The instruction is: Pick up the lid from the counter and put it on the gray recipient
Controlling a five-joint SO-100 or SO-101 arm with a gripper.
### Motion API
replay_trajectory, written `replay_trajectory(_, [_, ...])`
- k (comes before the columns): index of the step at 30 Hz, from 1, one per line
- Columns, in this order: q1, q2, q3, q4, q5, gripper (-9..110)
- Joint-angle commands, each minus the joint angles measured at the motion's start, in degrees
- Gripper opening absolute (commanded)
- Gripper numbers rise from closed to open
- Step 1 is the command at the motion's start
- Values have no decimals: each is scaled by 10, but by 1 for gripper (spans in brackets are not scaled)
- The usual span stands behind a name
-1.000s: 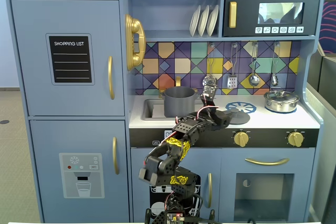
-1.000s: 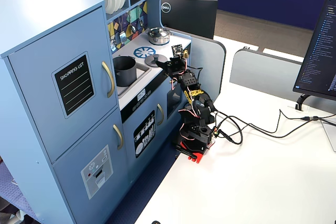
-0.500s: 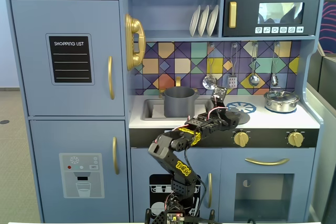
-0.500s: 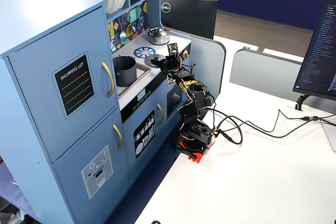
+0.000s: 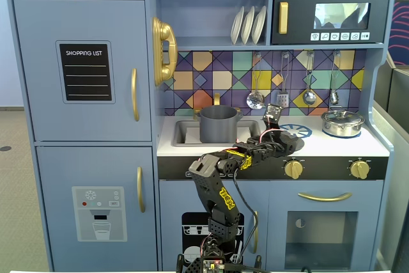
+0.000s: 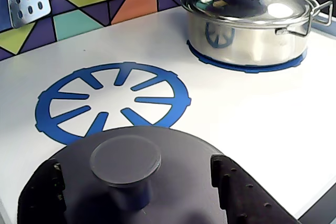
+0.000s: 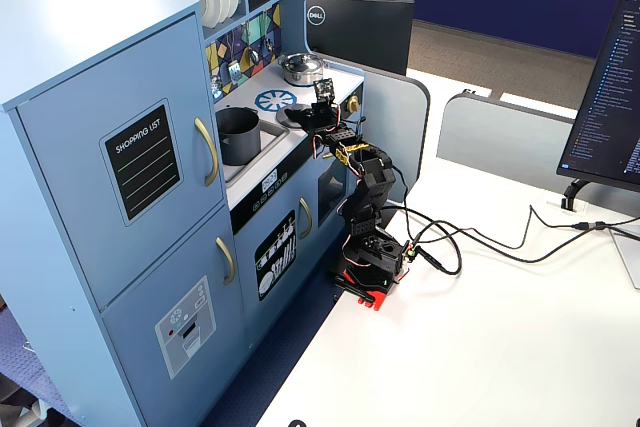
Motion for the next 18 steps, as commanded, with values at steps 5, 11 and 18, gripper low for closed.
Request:
replay_trajectory(5, [-23, -22, -48, -27, 4, 26])
replay_trajectory(11, [-28, -40, -57, -32, 11, 22])
replay_trajectory(18, [-32, -48, -58, -29, 3, 0])
